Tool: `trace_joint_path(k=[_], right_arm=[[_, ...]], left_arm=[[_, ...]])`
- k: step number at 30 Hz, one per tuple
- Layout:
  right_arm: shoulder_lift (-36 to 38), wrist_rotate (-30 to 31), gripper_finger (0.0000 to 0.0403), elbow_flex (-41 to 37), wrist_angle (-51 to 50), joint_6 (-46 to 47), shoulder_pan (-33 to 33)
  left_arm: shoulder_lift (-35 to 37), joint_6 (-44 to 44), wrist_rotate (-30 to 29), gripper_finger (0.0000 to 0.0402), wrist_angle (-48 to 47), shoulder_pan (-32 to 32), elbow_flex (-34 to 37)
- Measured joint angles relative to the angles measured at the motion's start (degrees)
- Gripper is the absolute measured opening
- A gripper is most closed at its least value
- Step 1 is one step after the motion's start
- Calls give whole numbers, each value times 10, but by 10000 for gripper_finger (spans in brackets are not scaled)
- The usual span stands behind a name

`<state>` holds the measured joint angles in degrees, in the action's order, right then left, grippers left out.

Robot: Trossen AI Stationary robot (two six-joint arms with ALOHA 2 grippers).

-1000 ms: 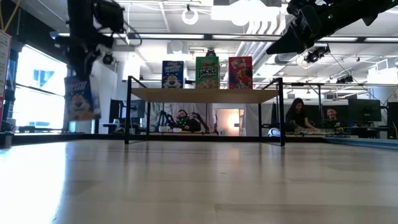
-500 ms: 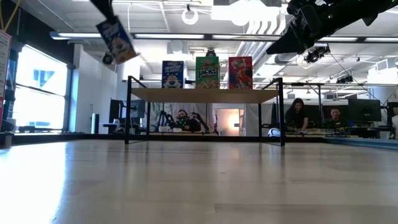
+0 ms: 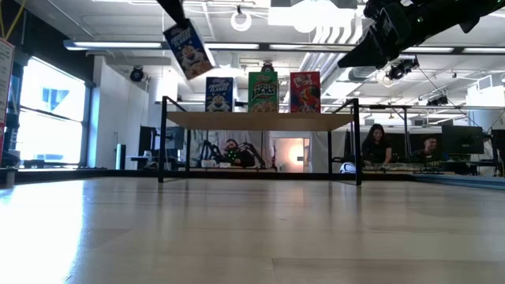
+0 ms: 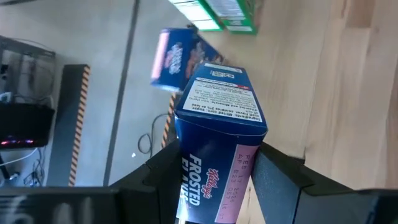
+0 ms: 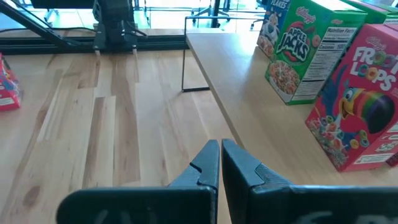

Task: Stack cereal on shelf
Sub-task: Put the top left blue cereal on the shelf aligned with the other blue cereal box

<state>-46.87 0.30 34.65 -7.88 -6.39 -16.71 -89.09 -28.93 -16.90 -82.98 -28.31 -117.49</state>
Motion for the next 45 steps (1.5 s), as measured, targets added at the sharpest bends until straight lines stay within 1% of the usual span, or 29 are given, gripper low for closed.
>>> trace_joint_path(k=[6, 9, 17, 32, 35, 39, 45], right_arm=[[0, -2, 0, 0, 0, 0, 0], [0, -2, 0, 0, 0, 0, 0], [0, -6, 0, 0, 0, 0, 0], [0, -8, 0, 0, 0, 2, 0], [0, -8, 0, 0, 0, 2, 0], [0, -8, 0, 0, 0, 2, 0], [0, -8, 0, 0, 0, 2, 0]], left_arm=[[-79, -24, 5, 153, 0, 12, -27], [-110, -33, 18, 153, 1, 14, -35], [-161, -40, 24, 153, 1, 14, -37], [-166, -13, 33, 154, 8, 9, -37], [-166, -4, 31, 154, 16, 9, -37], [-166, 32, 27, 154, 41, 10, -37], [-166, 34, 26, 154, 46, 10, -38]])
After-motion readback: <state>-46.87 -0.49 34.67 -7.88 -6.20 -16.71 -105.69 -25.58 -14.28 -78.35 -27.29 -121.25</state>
